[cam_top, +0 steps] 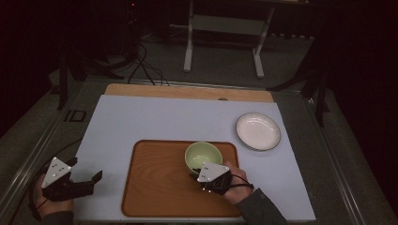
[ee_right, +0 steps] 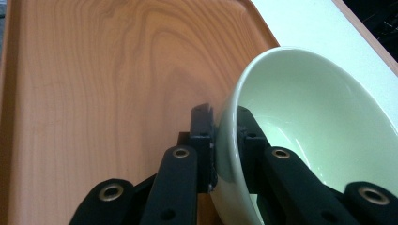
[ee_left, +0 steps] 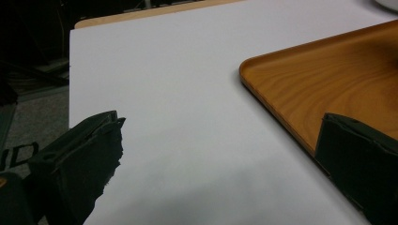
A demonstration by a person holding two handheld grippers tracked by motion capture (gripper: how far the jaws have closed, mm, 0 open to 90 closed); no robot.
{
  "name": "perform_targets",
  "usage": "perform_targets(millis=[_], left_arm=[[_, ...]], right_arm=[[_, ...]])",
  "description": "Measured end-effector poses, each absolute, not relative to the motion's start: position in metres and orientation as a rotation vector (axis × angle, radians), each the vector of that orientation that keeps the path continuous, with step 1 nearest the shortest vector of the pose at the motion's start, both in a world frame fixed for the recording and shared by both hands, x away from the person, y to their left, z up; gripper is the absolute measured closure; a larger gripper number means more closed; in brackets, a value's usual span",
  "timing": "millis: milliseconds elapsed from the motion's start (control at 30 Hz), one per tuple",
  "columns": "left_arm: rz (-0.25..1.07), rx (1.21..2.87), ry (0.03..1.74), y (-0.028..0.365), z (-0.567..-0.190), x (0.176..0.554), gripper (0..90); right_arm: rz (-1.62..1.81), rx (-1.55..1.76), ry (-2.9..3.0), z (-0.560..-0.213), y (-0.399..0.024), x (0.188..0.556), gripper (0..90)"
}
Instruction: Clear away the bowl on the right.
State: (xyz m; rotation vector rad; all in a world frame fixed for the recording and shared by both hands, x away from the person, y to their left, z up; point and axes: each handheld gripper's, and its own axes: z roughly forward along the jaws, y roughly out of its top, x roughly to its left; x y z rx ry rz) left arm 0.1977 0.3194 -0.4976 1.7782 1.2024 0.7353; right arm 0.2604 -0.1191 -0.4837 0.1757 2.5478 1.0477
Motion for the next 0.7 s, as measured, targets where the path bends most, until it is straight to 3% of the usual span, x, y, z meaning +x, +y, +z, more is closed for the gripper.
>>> perform_targets(millis=[700], left_arm=[[0.735, 1.778, 1.205, 0.3196, -0.4979, 0.1975, 1.1]], right_arm=[[1.057, 0.172, 2.581, -0.493, -0.1159, 0.262, 80.3]])
